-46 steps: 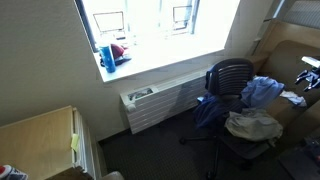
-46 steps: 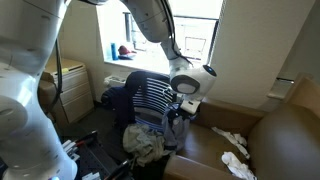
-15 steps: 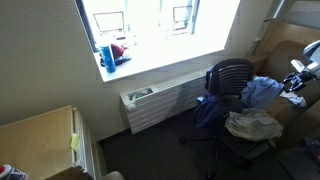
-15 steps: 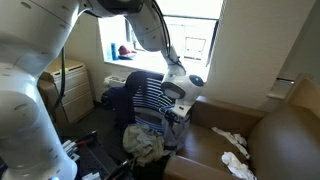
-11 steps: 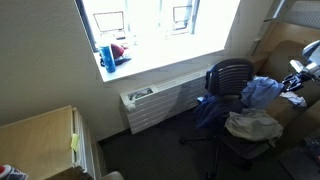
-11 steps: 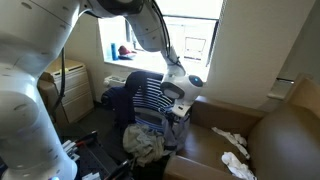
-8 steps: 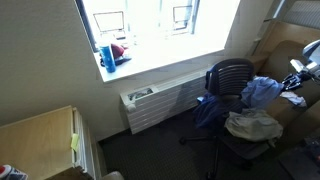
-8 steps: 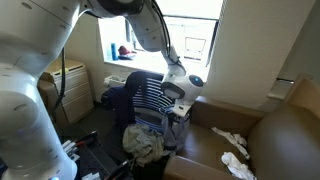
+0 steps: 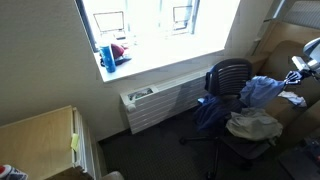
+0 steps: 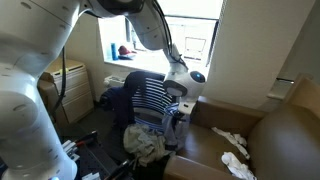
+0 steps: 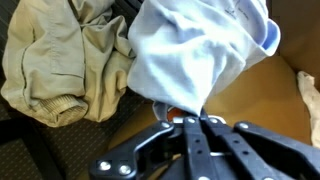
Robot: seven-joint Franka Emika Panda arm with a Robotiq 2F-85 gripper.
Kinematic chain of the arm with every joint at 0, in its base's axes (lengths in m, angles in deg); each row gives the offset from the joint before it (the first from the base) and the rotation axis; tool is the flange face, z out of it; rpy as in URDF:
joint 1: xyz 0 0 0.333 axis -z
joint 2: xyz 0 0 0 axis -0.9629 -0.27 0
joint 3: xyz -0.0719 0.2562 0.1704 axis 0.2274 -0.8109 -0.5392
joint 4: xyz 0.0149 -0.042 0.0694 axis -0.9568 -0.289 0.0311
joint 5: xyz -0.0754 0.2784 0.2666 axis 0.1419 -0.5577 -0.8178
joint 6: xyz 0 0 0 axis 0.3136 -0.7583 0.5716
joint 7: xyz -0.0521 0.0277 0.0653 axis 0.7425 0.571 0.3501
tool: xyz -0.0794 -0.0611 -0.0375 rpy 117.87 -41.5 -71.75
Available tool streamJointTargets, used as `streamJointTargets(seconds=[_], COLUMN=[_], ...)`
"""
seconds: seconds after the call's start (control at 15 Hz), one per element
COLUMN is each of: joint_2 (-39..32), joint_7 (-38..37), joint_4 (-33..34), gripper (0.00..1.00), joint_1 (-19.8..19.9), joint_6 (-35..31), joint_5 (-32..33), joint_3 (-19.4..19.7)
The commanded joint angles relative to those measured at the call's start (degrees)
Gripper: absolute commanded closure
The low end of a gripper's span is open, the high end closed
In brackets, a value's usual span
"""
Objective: Remove the t-shirt from the couch and put it on the chair then remove the two clothes from the armrests of the chair and put them on the couch
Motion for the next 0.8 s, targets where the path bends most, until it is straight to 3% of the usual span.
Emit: streamJointTargets(seconds=[0.0,0.53,0.73], joint_2=[1.52,12.52,15.75], joint_7=[7.17,16.21,21.39], joint_4=[2.05,11.86,17.56], gripper=[0.99,0.99,0.99], joint_1=[1.14,3.67,7.65], joint_6=[-4.67,-5.83,-4.97], joint_5=[-1.13,-2.95,-6.78], joint_3=[-1.56,-1.75,-1.91])
